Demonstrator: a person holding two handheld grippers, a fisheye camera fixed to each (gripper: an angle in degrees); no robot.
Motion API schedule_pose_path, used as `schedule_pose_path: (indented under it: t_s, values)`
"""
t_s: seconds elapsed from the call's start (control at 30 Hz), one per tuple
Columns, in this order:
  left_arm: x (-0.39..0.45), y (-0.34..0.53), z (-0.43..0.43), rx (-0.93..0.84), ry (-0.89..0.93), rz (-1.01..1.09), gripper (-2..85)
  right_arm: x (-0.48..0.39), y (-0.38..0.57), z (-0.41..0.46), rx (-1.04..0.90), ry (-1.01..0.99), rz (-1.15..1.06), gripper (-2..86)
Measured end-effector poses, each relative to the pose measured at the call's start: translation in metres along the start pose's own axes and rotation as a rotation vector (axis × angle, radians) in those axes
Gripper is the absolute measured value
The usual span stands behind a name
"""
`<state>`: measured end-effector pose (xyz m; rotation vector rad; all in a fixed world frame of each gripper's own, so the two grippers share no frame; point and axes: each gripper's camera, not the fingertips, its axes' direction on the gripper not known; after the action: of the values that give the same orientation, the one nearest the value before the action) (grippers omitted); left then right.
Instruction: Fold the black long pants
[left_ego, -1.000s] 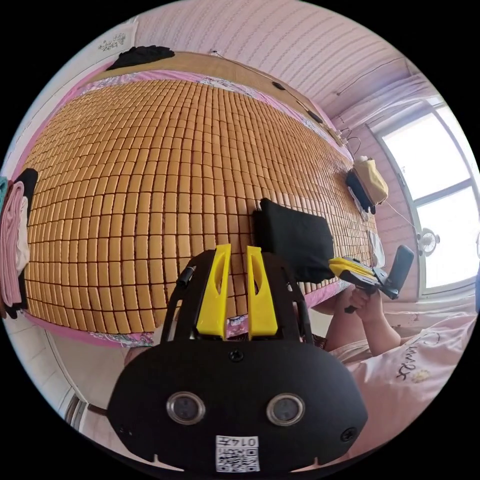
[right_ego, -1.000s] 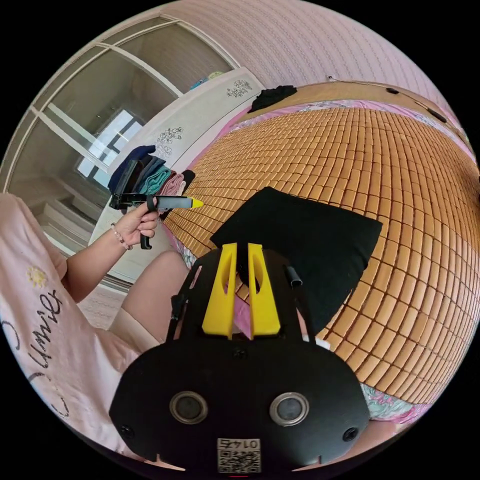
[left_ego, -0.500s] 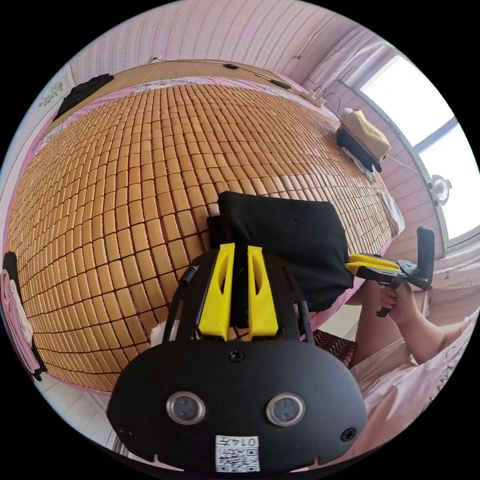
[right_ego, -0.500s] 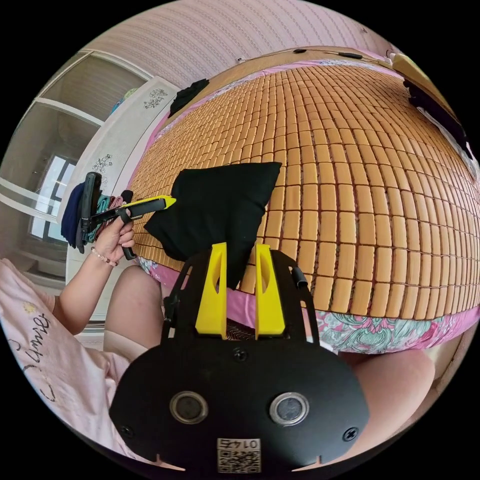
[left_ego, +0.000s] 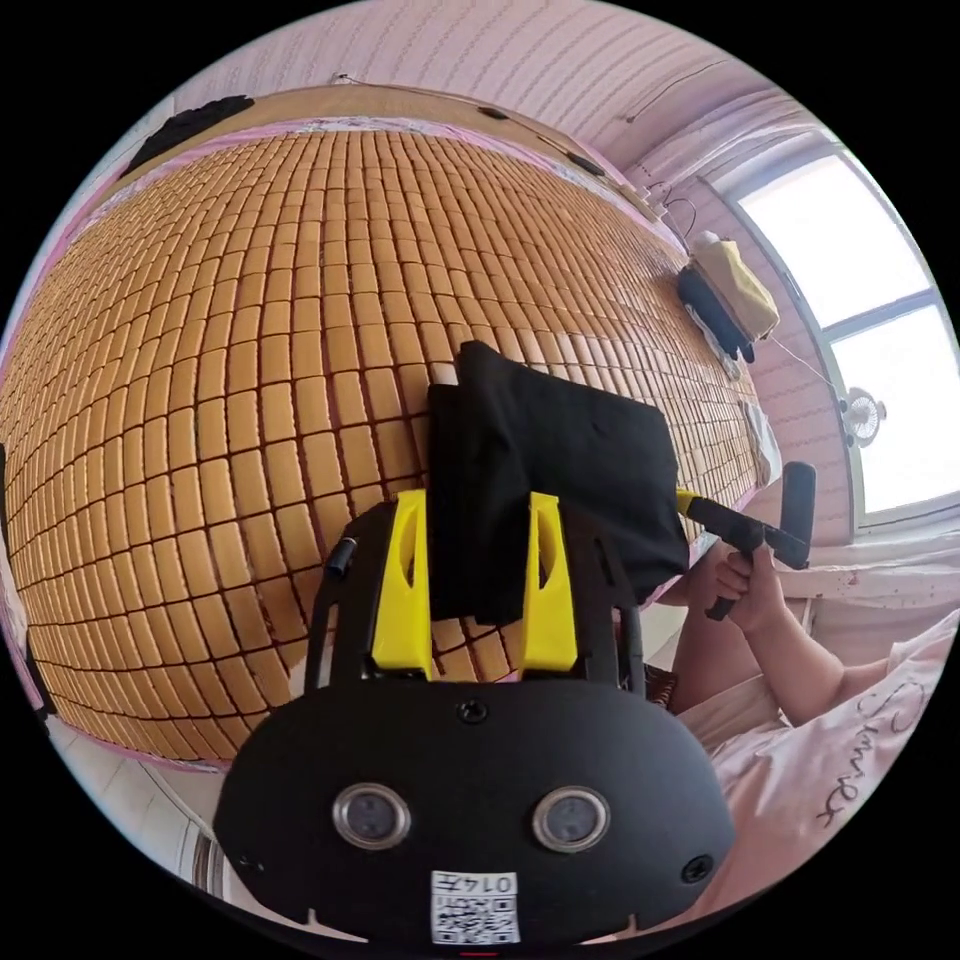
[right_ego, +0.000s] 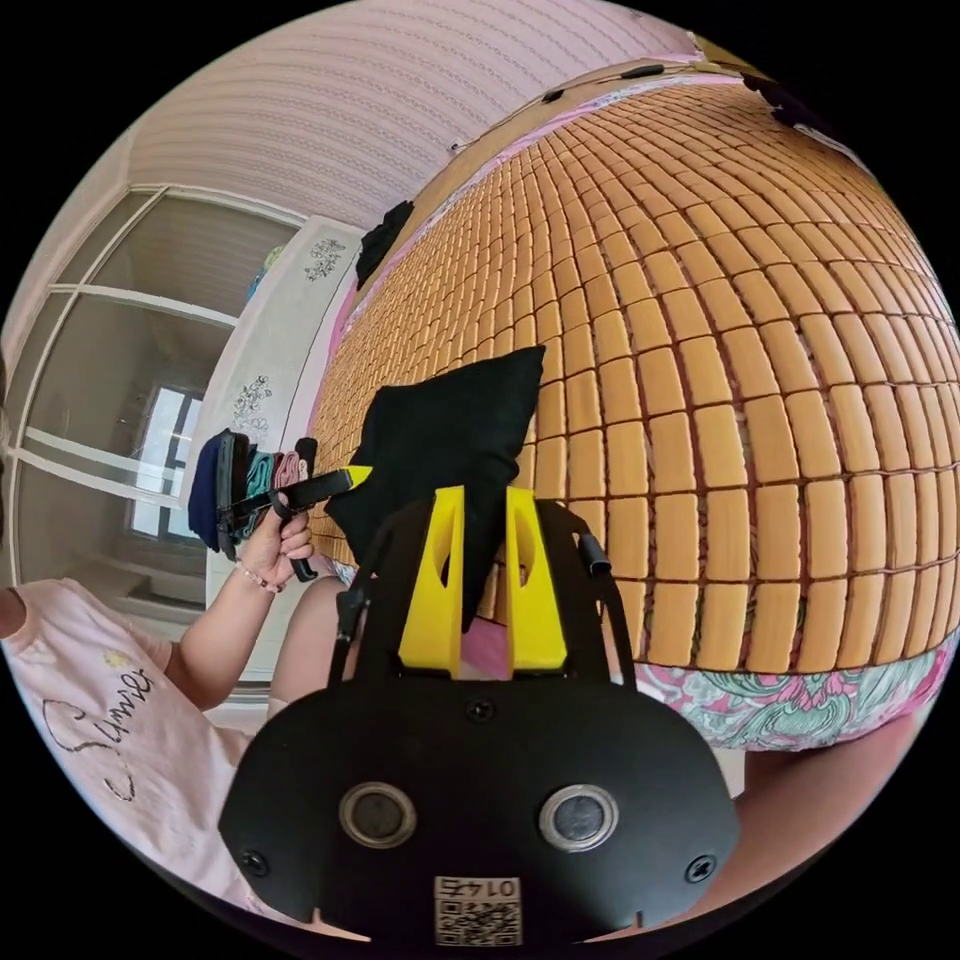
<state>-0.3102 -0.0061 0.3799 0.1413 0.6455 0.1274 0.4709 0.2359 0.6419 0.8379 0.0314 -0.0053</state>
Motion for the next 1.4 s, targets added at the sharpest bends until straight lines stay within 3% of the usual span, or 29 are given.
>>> schedule_pose_path:
  t_s: [0.17,0.27,0.47,0.6,0.73,0.83,0.93,0.97,1.1,1.23,1.4]
  values:
    - [-0.024,0.031,-0.010,0.057,0.140,-0.106,6.7,-0.040,-0.021,-0.036,0.015,-0.090,-0.085,3.2]
    - [-0.036,0.064,-0.021,0.132,0.200,-0.179,6.4,-0.103,-0.048,-0.056,-0.011,-0.182,-0.258,2.4]
    - [-0.061,0.177,-0.103,0.609,0.317,-0.395,6.3,-0.310,-0.094,-0.052,-0.206,-0.331,-0.843,1.8]
    - [-0.072,0.278,-0.202,1.029,0.189,-0.483,6.3,-0.471,-0.102,-0.037,-0.290,-0.486,-1.219,1.7]
    - [-0.058,0.357,-0.312,1.352,-0.140,-0.480,6.5,-0.593,-0.118,-0.021,-0.285,-0.617,-1.419,1.7]
    - [-0.067,0.362,-0.378,1.386,-0.374,-0.515,7.6,-0.689,-0.150,0.032,-0.291,-0.542,-1.449,1.9]
    - [-0.113,0.344,-0.406,1.303,-0.522,-0.634,8.7,-0.766,-0.180,0.120,-0.238,-0.251,-1.359,1.9]
    - [-0.125,0.341,-0.406,1.278,-0.531,-0.681,8.6,-0.783,-0.187,0.160,-0.257,-0.142,-1.279,2.2]
    - [-0.189,0.325,-0.382,1.059,-0.474,-0.837,9.7,-0.793,-0.148,0.277,-0.479,-0.029,-1.237,4.3]
    - [-0.160,0.328,-0.375,1.115,-0.511,-0.778,9.9,-0.783,-0.121,0.310,-0.480,0.045,-1.287,4.7]
    - [-0.085,0.318,-0.363,1.093,-0.644,-0.639,9.1,-0.746,-0.132,0.262,-0.397,-0.087,-1.260,4.9]
